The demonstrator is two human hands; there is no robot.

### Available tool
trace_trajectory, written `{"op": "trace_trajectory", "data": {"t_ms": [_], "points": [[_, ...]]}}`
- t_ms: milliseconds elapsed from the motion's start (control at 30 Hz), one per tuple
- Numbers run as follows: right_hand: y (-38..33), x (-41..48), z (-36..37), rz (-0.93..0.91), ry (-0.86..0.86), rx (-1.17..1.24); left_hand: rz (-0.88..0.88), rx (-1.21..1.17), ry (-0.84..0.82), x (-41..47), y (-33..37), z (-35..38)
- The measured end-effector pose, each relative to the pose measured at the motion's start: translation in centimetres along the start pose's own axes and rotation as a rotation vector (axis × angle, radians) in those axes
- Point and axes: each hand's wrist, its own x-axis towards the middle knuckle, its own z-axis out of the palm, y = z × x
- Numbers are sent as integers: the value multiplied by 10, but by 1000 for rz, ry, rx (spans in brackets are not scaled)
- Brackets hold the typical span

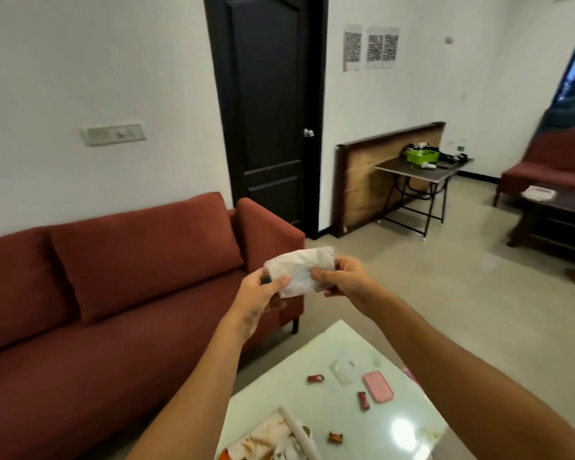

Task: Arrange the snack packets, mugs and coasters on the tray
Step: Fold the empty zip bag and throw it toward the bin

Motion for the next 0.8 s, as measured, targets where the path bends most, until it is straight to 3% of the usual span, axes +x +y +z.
{"op": "trace_trajectory", "data": {"t_ms": [400, 600, 800], "points": [[130, 29, -239, 169, 162, 165, -179, 159, 11, 138, -112, 226], [236, 65, -360, 333, 179, 125, -388, 215, -8, 211, -211, 340], [373, 82, -414, 511, 347, 201, -559, 214, 16, 247, -340, 423]]}}
